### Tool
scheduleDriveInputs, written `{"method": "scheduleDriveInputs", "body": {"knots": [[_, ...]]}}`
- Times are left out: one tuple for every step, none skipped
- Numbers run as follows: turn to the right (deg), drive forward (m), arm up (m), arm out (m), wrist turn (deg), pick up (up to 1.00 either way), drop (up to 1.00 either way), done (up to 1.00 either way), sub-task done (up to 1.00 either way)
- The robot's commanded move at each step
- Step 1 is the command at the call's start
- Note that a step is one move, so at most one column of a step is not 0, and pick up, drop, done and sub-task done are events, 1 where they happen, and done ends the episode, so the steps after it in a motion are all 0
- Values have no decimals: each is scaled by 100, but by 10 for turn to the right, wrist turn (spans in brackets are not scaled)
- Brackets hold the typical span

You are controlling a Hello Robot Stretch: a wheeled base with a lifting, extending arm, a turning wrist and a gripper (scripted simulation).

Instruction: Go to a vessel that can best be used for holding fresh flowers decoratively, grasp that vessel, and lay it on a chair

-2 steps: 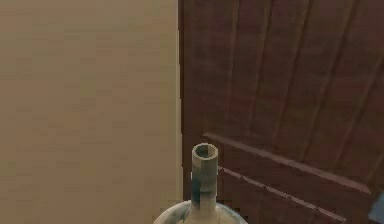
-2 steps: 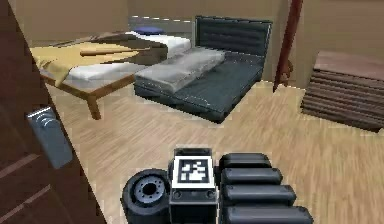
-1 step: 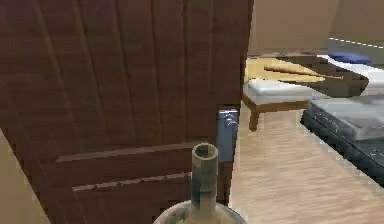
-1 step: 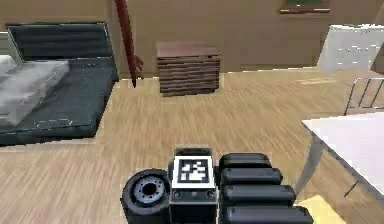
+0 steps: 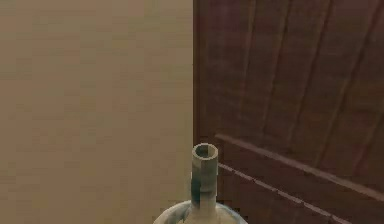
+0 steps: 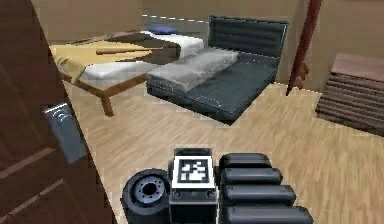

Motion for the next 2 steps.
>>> {"method": "scheduleDriveInputs", "body": {"knots": [[-450,0,0,0,0,0,0,0,0],[-450,0,0,0,0,0,0,0,0]]}}
